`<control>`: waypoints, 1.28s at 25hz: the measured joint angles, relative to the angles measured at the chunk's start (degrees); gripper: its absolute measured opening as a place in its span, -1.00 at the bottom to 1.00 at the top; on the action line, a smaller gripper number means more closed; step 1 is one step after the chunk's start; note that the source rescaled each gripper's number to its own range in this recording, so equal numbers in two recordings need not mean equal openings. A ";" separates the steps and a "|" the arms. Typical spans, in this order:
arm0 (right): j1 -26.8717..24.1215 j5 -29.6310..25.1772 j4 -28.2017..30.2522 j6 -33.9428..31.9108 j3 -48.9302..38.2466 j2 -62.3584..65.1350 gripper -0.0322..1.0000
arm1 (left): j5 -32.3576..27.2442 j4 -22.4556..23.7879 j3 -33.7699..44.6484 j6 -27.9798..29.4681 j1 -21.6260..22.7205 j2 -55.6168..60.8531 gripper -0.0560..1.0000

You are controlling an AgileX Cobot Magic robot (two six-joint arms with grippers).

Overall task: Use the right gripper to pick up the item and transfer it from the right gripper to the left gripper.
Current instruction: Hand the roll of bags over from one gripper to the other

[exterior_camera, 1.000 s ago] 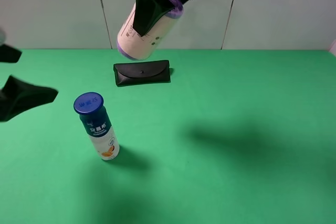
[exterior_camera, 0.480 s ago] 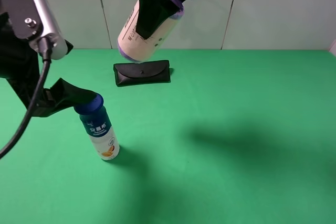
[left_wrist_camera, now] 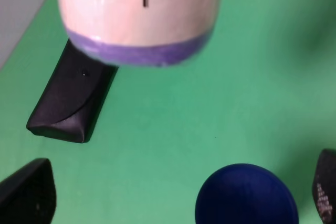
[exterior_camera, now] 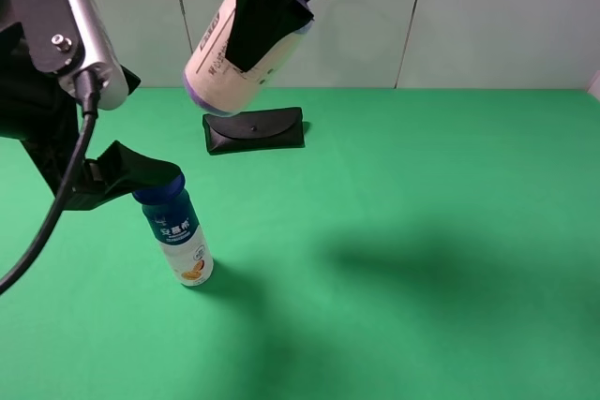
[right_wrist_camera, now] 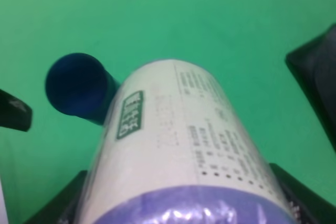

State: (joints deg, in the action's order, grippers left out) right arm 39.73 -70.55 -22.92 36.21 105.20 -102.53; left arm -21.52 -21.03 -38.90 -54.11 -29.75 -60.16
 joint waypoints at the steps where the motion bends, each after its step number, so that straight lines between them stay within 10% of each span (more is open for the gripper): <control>1: 0.00 0.00 -0.51 1.00 0.00 0.00 -0.81 | 0.19 0.00 0.00 -0.05 0.00 0.00 0.88; 16: 0.00 0.00 -3.99 11.11 0.00 0.00 -0.81 | 7.42 -0.17 0.00 -2.59 -0.24 -0.63 0.87; 32: 0.00 0.00 -7.67 12.31 0.00 0.00 -0.81 | 24.06 -0.17 -0.11 -3.69 -11.36 -8.11 0.68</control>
State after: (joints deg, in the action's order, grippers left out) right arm 39.73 -70.55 -30.59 48.53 105.20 -102.53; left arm 2.54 -21.21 -39.01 -57.80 -41.10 -68.28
